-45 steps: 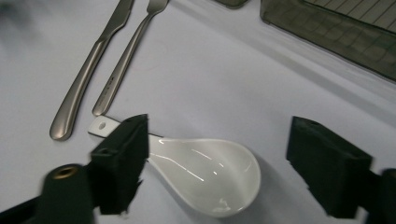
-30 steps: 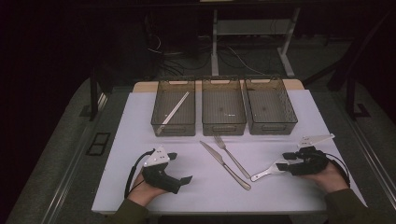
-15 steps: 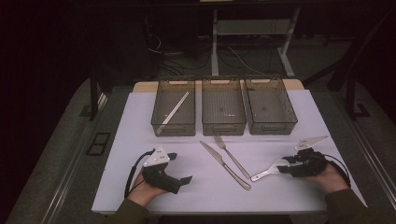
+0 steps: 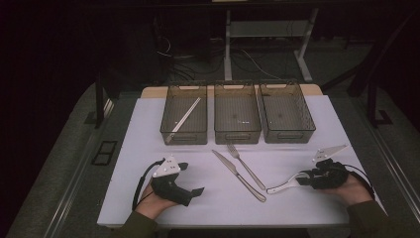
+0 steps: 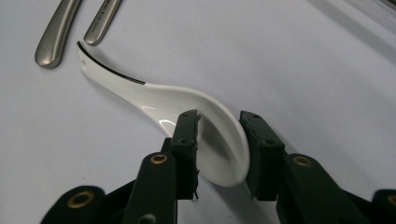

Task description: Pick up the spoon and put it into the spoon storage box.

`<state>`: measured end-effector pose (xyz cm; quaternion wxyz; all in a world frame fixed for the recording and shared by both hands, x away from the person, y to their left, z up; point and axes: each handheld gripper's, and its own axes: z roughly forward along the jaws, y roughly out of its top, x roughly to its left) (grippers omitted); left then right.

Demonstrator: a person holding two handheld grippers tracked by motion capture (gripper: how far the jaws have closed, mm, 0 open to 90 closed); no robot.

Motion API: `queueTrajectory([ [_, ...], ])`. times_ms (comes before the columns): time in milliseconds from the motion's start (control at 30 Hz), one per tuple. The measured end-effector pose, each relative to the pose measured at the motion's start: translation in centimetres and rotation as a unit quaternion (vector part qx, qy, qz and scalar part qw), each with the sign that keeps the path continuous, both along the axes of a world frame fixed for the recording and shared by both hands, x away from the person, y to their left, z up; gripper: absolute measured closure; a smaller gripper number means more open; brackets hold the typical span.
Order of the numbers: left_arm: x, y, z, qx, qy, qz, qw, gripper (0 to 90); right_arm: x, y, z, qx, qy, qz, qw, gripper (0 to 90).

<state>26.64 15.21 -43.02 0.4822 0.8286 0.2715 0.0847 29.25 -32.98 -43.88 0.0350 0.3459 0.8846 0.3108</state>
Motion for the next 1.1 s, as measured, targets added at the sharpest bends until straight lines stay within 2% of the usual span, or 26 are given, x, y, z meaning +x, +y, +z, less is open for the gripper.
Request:
queueTrajectory([
  [500,0.0,0.0,0.0,0.002,-0.002,-0.001,1.0000,0.0,-0.3,-1.0,0.1,0.009,0.006,0.028,0.9996,80.2],
  [800,0.0,0.0,-0.1,0.012,-0.004,-0.003,0.9999,0.0,-0.4,-1.1,0.2,0.015,0.010,0.020,0.9996,80.7],
  [1100,0.0,0.0,-0.1,0.014,-0.007,-0.006,0.9999,0.0,-0.5,-1.3,0.5,0.023,-0.003,0.007,0.9997,81.2],
])
